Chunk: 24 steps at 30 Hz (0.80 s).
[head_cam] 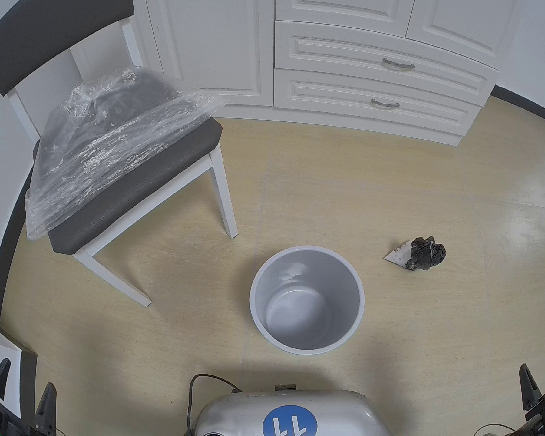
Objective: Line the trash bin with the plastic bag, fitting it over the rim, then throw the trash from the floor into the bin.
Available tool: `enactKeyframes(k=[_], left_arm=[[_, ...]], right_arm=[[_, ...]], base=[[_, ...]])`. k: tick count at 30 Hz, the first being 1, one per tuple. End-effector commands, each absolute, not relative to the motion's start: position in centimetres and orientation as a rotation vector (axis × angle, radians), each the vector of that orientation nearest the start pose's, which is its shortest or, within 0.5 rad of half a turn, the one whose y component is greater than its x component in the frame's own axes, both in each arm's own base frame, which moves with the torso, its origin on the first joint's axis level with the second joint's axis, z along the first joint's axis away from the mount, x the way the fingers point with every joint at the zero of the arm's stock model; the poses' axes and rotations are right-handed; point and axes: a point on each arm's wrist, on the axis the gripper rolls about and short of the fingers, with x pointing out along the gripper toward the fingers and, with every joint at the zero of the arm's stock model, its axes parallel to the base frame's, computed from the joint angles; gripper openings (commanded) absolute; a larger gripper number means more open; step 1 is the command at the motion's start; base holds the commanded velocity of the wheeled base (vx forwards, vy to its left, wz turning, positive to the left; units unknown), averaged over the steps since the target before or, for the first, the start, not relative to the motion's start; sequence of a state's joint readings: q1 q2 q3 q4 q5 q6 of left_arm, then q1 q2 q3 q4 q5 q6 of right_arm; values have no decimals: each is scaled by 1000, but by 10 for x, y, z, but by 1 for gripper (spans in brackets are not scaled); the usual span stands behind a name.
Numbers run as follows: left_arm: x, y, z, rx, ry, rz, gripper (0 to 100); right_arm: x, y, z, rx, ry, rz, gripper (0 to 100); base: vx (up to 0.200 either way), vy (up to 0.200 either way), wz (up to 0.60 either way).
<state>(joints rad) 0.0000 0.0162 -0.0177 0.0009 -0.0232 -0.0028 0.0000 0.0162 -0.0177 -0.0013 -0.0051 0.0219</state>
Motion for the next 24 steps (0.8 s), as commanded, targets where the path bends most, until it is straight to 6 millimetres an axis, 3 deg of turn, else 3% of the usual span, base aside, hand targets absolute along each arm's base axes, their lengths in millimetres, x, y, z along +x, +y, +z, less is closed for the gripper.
enactKeyframes(k=[1,8,18,20,21,22,24], left_arm=[[-23,0,76,-34,-1,-5,100],[-23,-1,76,57,-3,-40,100],[-23,0,76,0,-6,-5,100],[-23,0,76,20,-8,-9,100],[-23,0,76,20,-8,-9,100],[-23,0,76,22,-8,-9,100],[-23,0,76,22,-8,-9,100]], right_arm=[[-23,0,76,32,-5,-8,100],[-23,0,76,-41,-3,8,100],[-23,-1,80,31,-37,-29,100],[-29,0,102,42,-143,3,100],[-29,0,102,42,-143,3,100],[-34,1,129,36,-210,70,100],[-33,2,145,29,-210,88,100]], base=[[0,0,0],[0,0,0],[0,0,0],[0,0,0],[0,0,0],[0,0,0],[0,0,0]])
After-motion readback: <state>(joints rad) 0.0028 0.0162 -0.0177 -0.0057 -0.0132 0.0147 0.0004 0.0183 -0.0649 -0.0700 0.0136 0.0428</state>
